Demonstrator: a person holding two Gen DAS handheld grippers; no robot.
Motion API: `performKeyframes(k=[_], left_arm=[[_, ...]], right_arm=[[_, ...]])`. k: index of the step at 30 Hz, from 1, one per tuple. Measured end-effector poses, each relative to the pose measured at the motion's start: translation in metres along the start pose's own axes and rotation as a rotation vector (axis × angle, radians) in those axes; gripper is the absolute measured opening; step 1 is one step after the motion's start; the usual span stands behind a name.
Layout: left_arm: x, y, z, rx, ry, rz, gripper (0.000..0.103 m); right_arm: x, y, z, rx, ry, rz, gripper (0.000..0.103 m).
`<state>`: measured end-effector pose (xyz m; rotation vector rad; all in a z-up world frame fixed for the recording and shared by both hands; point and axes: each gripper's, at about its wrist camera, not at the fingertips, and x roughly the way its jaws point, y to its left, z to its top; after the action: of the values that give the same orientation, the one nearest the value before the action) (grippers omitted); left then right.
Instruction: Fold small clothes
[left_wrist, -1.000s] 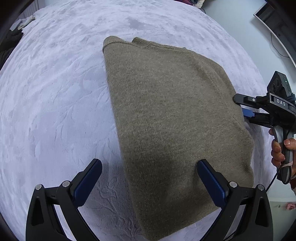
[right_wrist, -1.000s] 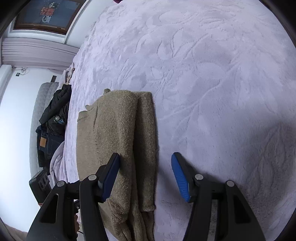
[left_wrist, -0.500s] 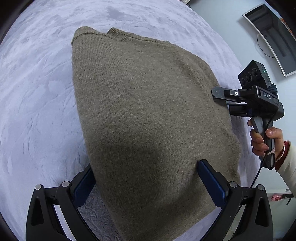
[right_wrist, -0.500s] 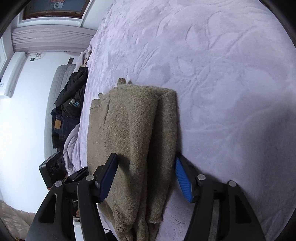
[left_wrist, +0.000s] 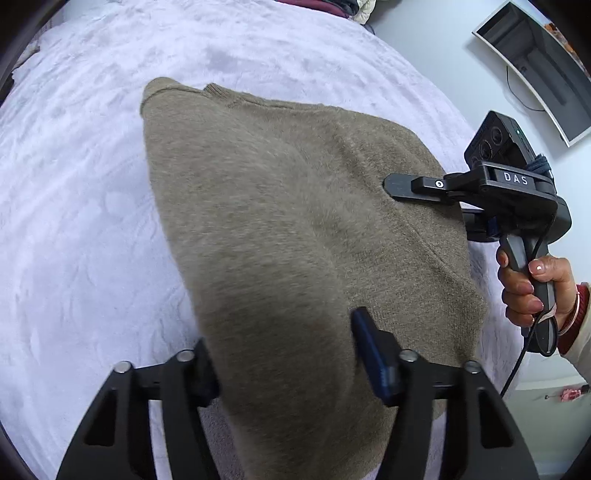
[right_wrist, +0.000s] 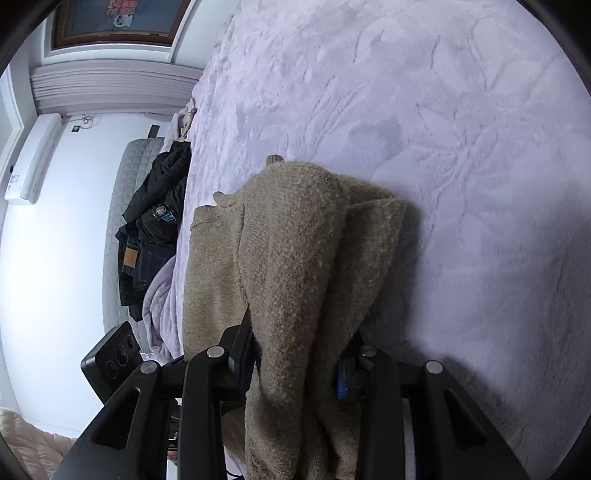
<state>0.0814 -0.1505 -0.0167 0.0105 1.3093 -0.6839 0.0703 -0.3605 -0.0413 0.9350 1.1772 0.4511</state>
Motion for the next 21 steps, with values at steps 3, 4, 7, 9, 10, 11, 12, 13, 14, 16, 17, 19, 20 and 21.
performKeyframes(k=[3, 4, 7, 9, 10, 11, 12, 13, 14, 16, 17, 19, 20, 21], left_arm=[[-0.011, 0.006, 0.001, -0.029, -0.016, -0.045, 0.053], [-0.016, 0.005, 0.000, -0.032, -0.025, -0.056, 0.053], [-0.035, 0.004, -0.003, -0.030, -0.063, -0.083, 0.053], [-0.049, 0.003, -0.005, -0.027, -0.083, -0.110, 0.053], [-0.055, 0.005, -0.008, -0.022, -0.090, -0.118, 0.053], [-0.064, 0.008, -0.012, -0.016, -0.096, -0.126, 0.053], [-0.070, 0.008, -0.015, -0.011, -0.101, -0.130, 0.053], [-0.075, 0.009, -0.017, -0.008, -0.107, -0.131, 0.053], [-0.080, 0.010, -0.019, -0.007, -0.113, -0.133, 0.053], [-0.084, 0.006, -0.017, -0.017, -0.124, -0.141, 0.053], [-0.088, 0.009, -0.019, -0.023, -0.128, -0.147, 0.053], [-0.098, 0.013, -0.025, -0.022, -0.132, -0.149, 0.053], [-0.106, 0.017, -0.031, -0.016, -0.132, -0.147, 0.053], [-0.113, 0.018, -0.037, -0.011, -0.132, -0.147, 0.053]], right_arm=[[-0.004, 0.009, -0.006, 0.033, -0.023, 0.052, 0.035], [-0.006, 0.014, -0.009, 0.036, -0.031, 0.061, 0.035], [-0.009, 0.034, -0.016, 0.022, -0.052, 0.048, 0.035], [-0.010, 0.044, -0.021, 0.023, -0.062, 0.049, 0.035], [-0.010, 0.050, -0.025, 0.023, -0.065, 0.049, 0.035], [-0.011, 0.055, -0.027, 0.025, -0.066, 0.050, 0.035], [-0.011, 0.060, -0.030, 0.027, -0.069, 0.054, 0.035], [-0.011, 0.066, -0.034, 0.032, -0.072, 0.061, 0.035], [-0.011, 0.071, -0.037, 0.037, -0.075, 0.066, 0.035], [-0.009, 0.082, -0.046, 0.047, -0.077, 0.072, 0.035], [-0.008, 0.088, -0.051, 0.051, -0.078, 0.072, 0.035], [-0.005, 0.098, -0.061, 0.060, -0.078, 0.074, 0.035], [-0.004, 0.102, -0.065, 0.065, -0.077, 0.077, 0.035], [-0.002, 0.108, -0.071, 0.070, -0.074, 0.080, 0.035]])
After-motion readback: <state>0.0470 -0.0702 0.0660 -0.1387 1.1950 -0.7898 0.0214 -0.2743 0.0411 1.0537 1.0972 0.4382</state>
